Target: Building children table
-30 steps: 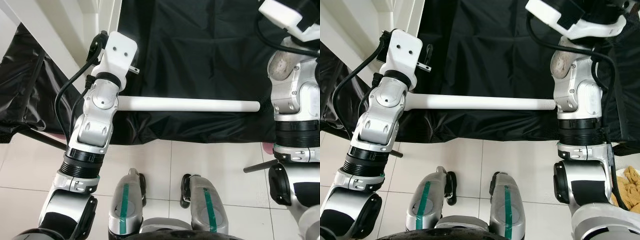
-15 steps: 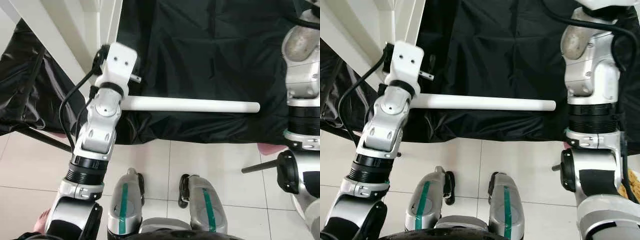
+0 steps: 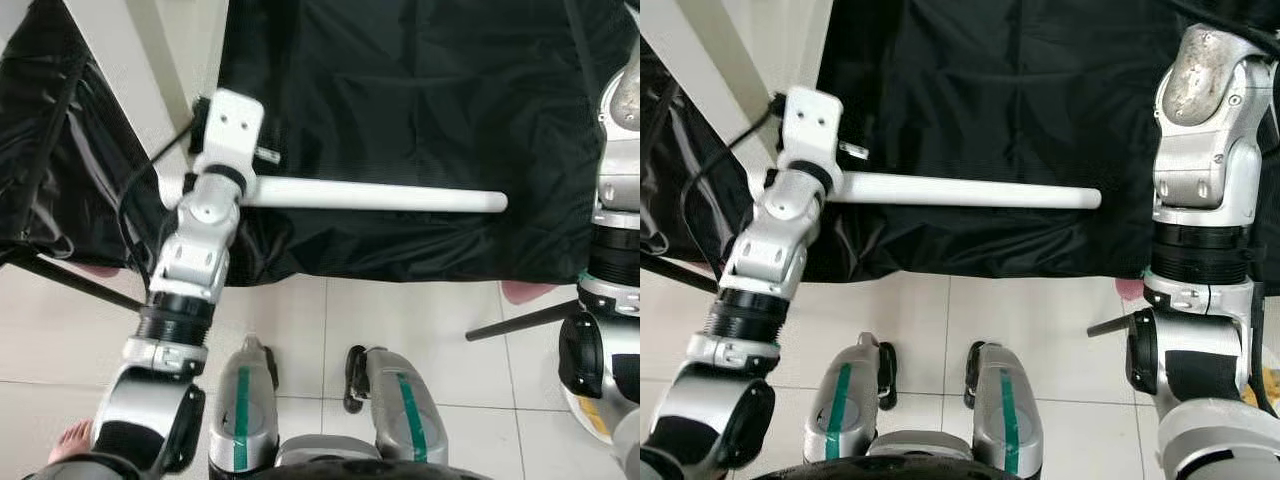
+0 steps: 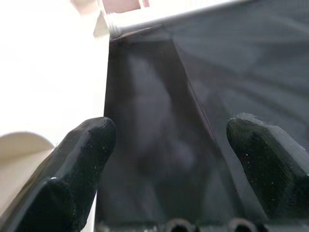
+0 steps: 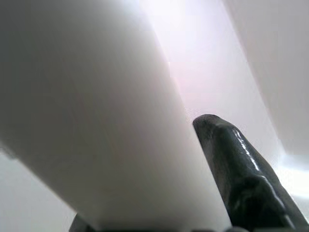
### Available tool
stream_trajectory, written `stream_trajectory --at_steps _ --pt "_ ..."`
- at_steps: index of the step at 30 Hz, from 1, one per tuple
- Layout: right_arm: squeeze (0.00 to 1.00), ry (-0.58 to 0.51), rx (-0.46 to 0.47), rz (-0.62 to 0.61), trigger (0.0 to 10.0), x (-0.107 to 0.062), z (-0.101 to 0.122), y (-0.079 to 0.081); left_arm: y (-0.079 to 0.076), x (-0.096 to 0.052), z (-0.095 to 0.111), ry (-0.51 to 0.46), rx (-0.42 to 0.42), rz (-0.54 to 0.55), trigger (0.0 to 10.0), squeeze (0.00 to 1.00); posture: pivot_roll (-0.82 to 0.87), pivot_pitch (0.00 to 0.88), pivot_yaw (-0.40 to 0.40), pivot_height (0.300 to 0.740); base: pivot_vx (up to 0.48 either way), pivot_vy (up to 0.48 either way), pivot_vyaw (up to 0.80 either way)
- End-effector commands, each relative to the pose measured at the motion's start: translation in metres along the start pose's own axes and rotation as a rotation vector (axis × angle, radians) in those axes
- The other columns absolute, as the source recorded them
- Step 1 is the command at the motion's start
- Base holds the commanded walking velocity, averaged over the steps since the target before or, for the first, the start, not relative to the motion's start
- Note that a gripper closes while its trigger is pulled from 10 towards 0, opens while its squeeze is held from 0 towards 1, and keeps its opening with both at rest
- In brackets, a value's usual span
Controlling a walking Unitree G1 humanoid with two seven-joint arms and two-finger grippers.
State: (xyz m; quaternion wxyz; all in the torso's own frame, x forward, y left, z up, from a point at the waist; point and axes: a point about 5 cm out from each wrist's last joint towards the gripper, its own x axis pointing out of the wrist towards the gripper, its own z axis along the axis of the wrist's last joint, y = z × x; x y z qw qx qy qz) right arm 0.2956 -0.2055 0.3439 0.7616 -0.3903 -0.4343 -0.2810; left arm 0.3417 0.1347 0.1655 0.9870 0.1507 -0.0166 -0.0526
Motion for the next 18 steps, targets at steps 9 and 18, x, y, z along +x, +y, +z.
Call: stream_trajectory --at_steps 9,18 --pt "0.0 0.448 0.394 -0.394 0.0 0.001 -0.077 -0.083 0.185 -0.015 -0.004 0.146 0.109 0.572 10.0 0.0 0.08 0.102 0.079 0.74 0.0 0.0 0.0" --pt "0.0 0.609 0.516 -0.385 0.0 -0.024 -0.098 -0.078 0.234 -0.014 0.096 -0.116 0.195 0.669 10.0 0.0 0.09 0.097 0.088 0.74 0.0 0.0 0.0"
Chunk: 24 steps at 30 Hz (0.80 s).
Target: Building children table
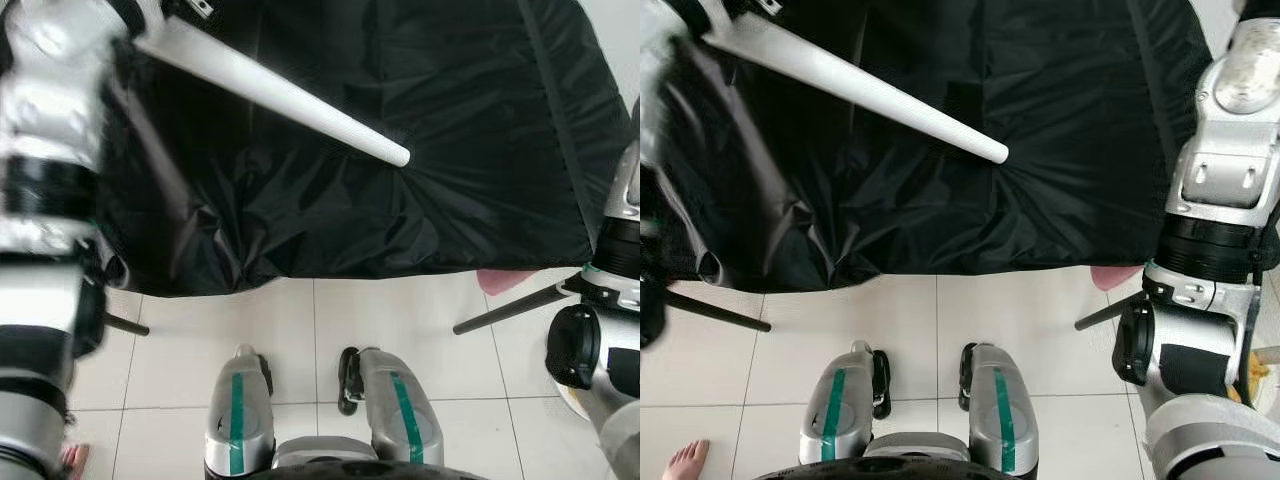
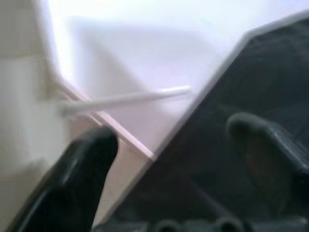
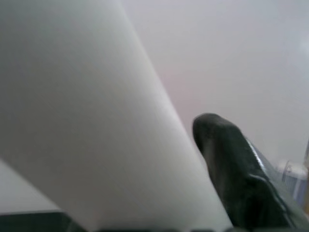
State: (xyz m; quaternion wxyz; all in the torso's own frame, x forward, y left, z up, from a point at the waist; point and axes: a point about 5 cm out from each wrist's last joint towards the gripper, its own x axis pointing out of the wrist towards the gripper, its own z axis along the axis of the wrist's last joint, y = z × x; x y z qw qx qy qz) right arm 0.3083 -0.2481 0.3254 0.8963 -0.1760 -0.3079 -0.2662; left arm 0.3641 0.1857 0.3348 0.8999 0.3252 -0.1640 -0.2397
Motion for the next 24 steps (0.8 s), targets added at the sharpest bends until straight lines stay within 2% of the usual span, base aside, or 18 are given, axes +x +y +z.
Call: stream_trajectory --at_steps 1,3,5,7,8,9,10,11,14,15,16,17,18,20,21,24 --pt "0.0 0.159 0.247 -0.359 0.0 -0.007 -0.032 -0.081 0.096 -0.09 -0.053 0.325 -0.024 0.977 10.0 0.0 0.09 0.1 0.088 0.74 0.0 0.0 0.0" --pt "0.0 0.159 0.247 -0.359 0.0 -0.007 -0.032 -0.081 0.096 -0.09 -0.053 0.325 -0.024 0.977 10.0 0.0 0.09 0.1 0.088 0.74 0.0 0.0 0.0" --pt "0.0 0.248 0.297 -0.321 0.0 -0.018 -0.048 -0.069 0.107 -0.082 -0.027 0.244 0.001 0.958 10.0 0.0 0.1 0.103 0.083 0.74 0.0 0.0 0.0" --pt "0.0 0.248 0.297 -0.321 0.0 -0.018 -0.048 -0.069 0.107 -0.082 -0.027 0.244 0.001 0.958 10.0 0.0 0.1 0.103 0.083 0.74 0.0 0.0 0.0" --pt "0.0 0.301 0.32 -0.3 0.0 -0.024 -0.056 -0.061 0.109 -0.077 -0.017 0.204 -0.006 0.944 10.0 0.0 0.11 0.104 0.082 0.74 0.0 0.0 0.0" --pt "0.0 0.301 0.32 -0.3 0.0 -0.024 -0.056 -0.061 0.109 -0.077 -0.017 0.204 -0.006 0.944 10.0 0.0 0.11 0.104 0.082 0.74 0.0 0.0 0.0" --pt "0.0 0.35 0.352 -0.264 0.0 -0.03 -0.063 -0.05 0.109 -0.073 -0.007 0.165 -0.03 0.925 10.0 0.0 0.12 0.11 0.082 0.74 0.0 0.0 0.0" --pt "0.0 0.403 0.375 -0.228 1.3 -0.037 -0.071 -0.039 0.106 -0.068 0.001 0.127 -0.047 0.886 10.0 0.0 0.12 0.112 0.079 0.74 0.0 0.0 0.0" --pt "0.0 0.403 0.375 -0.228 1.3 -0.037 -0.071 -0.039 0.106 -0.068 0.001 0.127 -0.047 0.886 10.0 0.0 0.12 0.112 0.079 0.74 0.0 0.0 0.0" --pt "0.0 0.458 0.404 -0.178 0.0 -0.046 -0.078 -0.027 0.1 -0.062 0.01 0.077 -0.074 0.835 10.0 0.0 0.12 0.116 0.075 0.74 0.0 0.0 0.0" --pt "0.0 0.458 0.404 -0.178 0.0 -0.046 -0.078 -0.027 0.1 -0.062 0.01 0.077 -0.074 0.835 10.0 0.0 0.12 0.116 0.075 0.74 0.0 0.0 0.0" --pt "0.0 0.521 0.406 -0.122 3.5 -0.058 -0.088 -0.015 0.089 -0.054 0.022 -0.032 -0.127 0.731 10.0 0.0 0.12 0.121 0.069 0.74 0.0 0.0 0.0" --pt "0.0 0.564 0.385 -0.079 10.0 -0.07 -0.095 -0.007 0.079 -0.049 0.03 -0.096 -0.148 0.643 10.0 0.0 0.12 0.121 0.068 0.74 0.0 0.0 0.0" --pt "0.0 0.599 0.359 -0.041 10.0 -0.082 -0.1 0.0 0.069 -0.045 0.037 -0.145 -0.16 0.563 10.0 0.0 0.12 0.121 0.069 0.74 0.0 0.0 0.0" --pt "0.0 0.597 0.376 -0.005 10.0 -0.087 -0.101 0.004 0.061 -0.043 0.037 -0.152 -0.168 0.526 10.0 0.0 0.12 0.12 0.07 0.74 0.0 0.0 0.0" --pt "0.0 0.591 0.427 0.047 10.0 -0.094 -0.099 0.011 0.052 -0.041 0.038 -0.166 -0.192 0.471 10.0 0.0 0.12 0.121 0.071 0.74 0.0 0.0 0.0"
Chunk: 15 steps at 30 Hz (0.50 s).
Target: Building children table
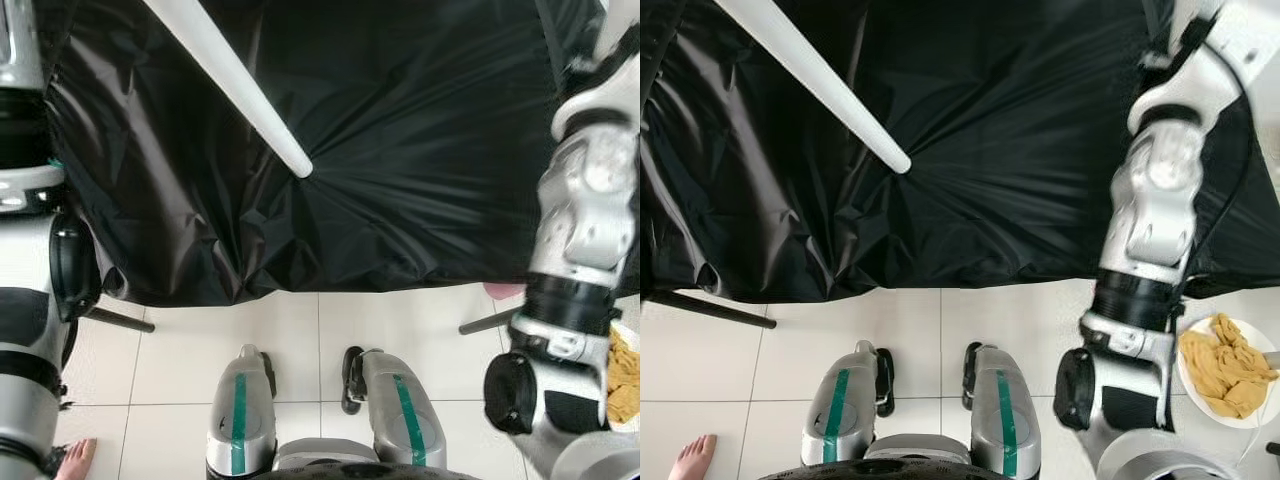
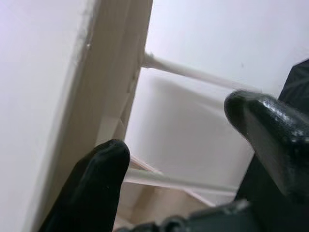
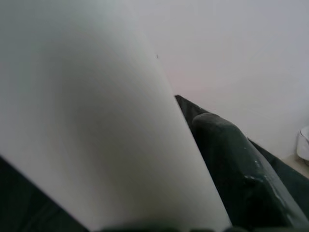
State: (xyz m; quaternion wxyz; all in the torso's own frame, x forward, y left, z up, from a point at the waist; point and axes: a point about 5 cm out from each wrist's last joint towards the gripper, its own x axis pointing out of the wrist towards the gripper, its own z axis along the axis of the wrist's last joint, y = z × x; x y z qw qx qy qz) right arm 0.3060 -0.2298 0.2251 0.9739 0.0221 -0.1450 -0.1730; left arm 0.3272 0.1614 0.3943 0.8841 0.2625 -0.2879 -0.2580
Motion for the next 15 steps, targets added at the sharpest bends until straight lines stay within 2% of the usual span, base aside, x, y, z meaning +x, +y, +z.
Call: stream_trajectory --at_steps 1,6,7,10,12,15 --pt "0.0 0.148 0.128 -0.067 10.0 -0.015 -0.036 -0.022 0.038 -0.036 -0.025 0.091 -0.096 0.39 10.0 0.0 0.12 0.12 0.074 0.74 0.0 0.0 0.0" --pt "0.0 0.187 0.163 0.008 10.0 -0.028 -0.049 -0.013 0.017 -0.034 -0.03 0.104 -0.131 0.282 10.0 0.0 0.13 0.117 0.079 0.74 0.0 0.0 0.0" --pt "0.0 0.187 0.163 0.008 10.0 -0.028 -0.049 -0.013 0.017 -0.034 -0.03 0.104 -0.131 0.282 10.0 0.0 0.13 0.117 0.079 0.74 0.0 0.0 0.0" --pt "0.0 0.238 0.157 0.036 10.0 -0.038 -0.067 -0.013 0.003 -0.035 -0.031 0.105 -0.144 0.209 10.0 0.0 0.13 0.117 0.081 0.74 0.0 0.0 0.0" --pt "0.0 0.238 0.157 0.036 10.0 -0.038 -0.067 -0.013 0.003 -0.035 -0.031 0.105 -0.144 0.209 10.0 0.0 0.13 0.117 0.081 0.74 0.0 0.0 0.0" --pt "0.0 0.326 0.13 0.095 10.0 -0.057 -0.095 -0.011 -0.017 -0.038 -0.036 0.137 -0.19 0.136 10.0 0.0 0.13 0.115 0.083 0.74 0.0 0.0 0.0"
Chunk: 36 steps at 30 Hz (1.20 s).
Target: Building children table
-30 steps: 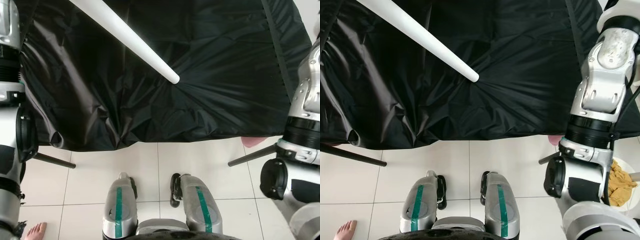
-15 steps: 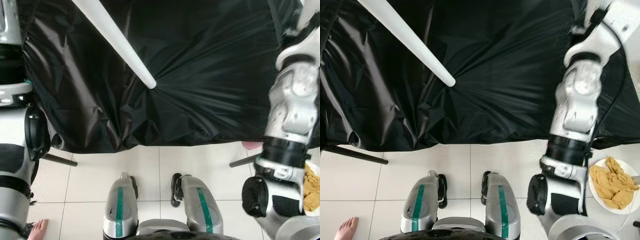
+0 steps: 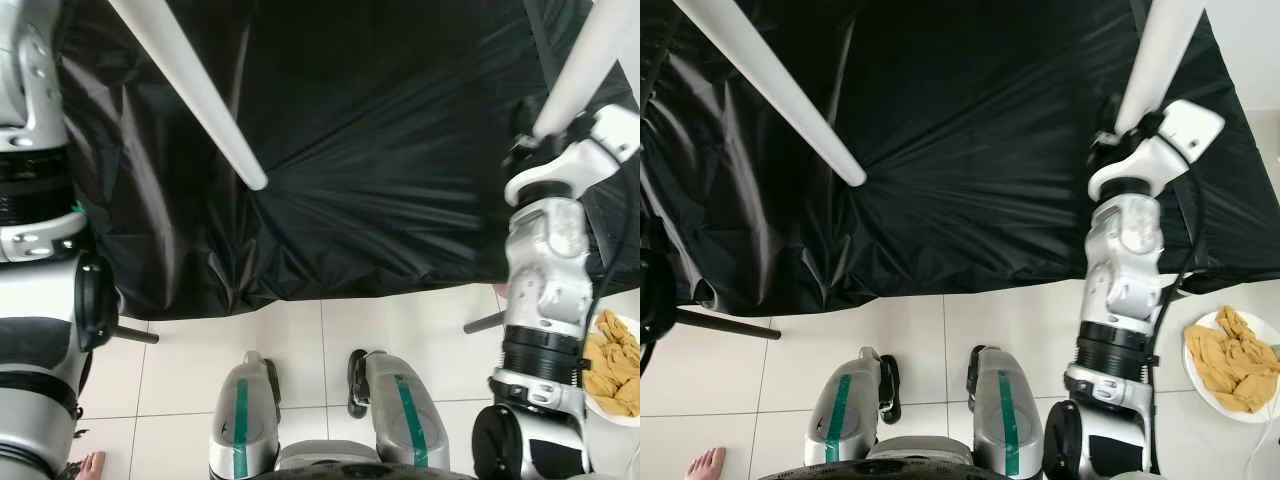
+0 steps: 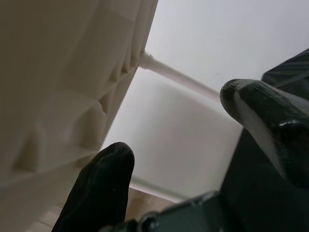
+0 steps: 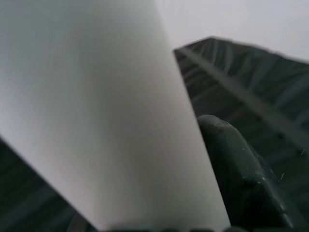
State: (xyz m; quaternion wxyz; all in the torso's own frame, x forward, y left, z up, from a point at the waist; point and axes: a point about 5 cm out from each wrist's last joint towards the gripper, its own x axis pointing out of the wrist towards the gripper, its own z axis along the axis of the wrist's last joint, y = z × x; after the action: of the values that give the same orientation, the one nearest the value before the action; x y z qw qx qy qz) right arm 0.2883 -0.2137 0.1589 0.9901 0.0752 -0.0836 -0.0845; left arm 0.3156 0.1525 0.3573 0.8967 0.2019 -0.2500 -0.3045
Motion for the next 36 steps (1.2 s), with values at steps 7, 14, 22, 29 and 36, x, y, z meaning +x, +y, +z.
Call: stream_trajectory --at_steps 7,14,22,29,36 --pt "0.0 0.166 0.074 0.03 10.0 -0.022 -0.045 -0.007 -0.003 -0.024 -0.017 0.103 -0.078 0.095 10.0 0.0 0.13 0.121 0.085 0.74 0.0 0.0 0.0" --pt "0.0 0.098 0.06 0.26 10.0 -0.043 -0.052 0.012 -0.023 -0.032 -0.02 0.122 -0.111 -0.026 10.0 0.0 0.13 0.123 0.087 0.74 0.0 0.0 0.0" --pt "0.0 0.059 0.106 0.376 10.0 -0.059 -0.053 0.012 -0.034 -0.038 -0.025 0.157 -0.139 -0.067 10.0 0.0 0.13 0.126 0.095 0.74 0.0 0.0 0.0" --pt "0.0 0.002 0.108 0.387 10.0 -0.066 -0.045 -0.002 -0.038 -0.041 -0.034 0.185 -0.171 -0.077 10.0 0.0 0.11 0.122 0.104 0.74 0.0 0.0 0.0" --pt "0.0 -0.004 0.081 0.368 10.0 -0.078 -0.043 -0.017 -0.043 -0.046 -0.047 0.227 -0.215 -0.075 10.0 0.0 0.11 0.12 0.11 0.74 0.0 0.0 0.0"
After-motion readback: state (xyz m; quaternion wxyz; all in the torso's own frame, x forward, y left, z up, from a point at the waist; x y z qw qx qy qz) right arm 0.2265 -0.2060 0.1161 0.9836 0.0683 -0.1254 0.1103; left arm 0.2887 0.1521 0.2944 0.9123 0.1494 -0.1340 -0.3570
